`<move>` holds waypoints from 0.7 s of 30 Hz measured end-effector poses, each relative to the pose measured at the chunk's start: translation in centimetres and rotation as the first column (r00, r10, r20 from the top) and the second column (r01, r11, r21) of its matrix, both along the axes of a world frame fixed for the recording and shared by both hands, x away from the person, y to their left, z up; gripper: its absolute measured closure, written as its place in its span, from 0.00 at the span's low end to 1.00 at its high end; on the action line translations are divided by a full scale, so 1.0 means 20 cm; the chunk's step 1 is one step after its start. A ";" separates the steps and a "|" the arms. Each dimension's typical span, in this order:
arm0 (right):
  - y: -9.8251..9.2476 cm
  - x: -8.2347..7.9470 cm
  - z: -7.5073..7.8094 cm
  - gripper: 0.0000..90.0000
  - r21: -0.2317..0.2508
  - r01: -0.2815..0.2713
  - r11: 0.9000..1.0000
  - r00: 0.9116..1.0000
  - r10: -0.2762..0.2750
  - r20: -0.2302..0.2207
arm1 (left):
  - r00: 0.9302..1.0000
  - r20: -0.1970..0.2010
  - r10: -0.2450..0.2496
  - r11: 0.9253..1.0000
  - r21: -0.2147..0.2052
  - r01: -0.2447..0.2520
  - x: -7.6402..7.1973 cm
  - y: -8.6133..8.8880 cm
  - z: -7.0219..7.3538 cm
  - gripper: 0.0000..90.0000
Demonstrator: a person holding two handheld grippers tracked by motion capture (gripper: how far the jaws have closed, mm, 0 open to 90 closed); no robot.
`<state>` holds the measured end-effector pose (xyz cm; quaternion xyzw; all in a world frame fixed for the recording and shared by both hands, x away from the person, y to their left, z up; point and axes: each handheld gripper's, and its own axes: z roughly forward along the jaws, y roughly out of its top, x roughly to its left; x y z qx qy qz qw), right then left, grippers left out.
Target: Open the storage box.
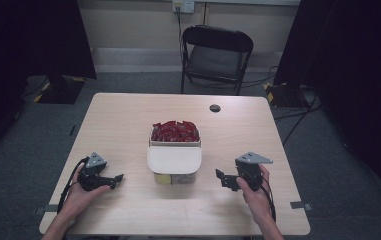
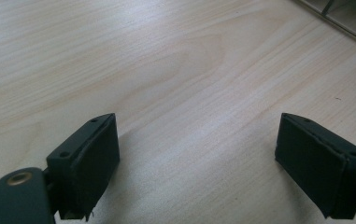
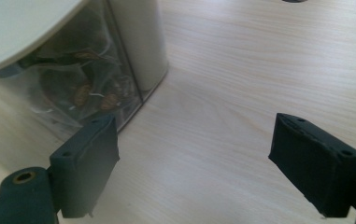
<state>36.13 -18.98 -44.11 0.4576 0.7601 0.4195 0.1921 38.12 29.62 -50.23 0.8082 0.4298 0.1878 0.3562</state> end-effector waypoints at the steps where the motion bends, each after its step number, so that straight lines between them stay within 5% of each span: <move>1: 0.01 -0.01 0.00 0.17 0.003 -0.006 1.000 1.000 0.006 0.005 | 1.000 0.000 0.000 1.000 0.000 0.000 0.00 0.00 0.00 0.15; 21: 0.19 -0.07 0.01 0.16 0.023 -0.160 0.987 0.987 0.161 -0.013 | 1.000 0.000 0.000 1.000 0.000 0.000 0.00 0.00 0.00 0.15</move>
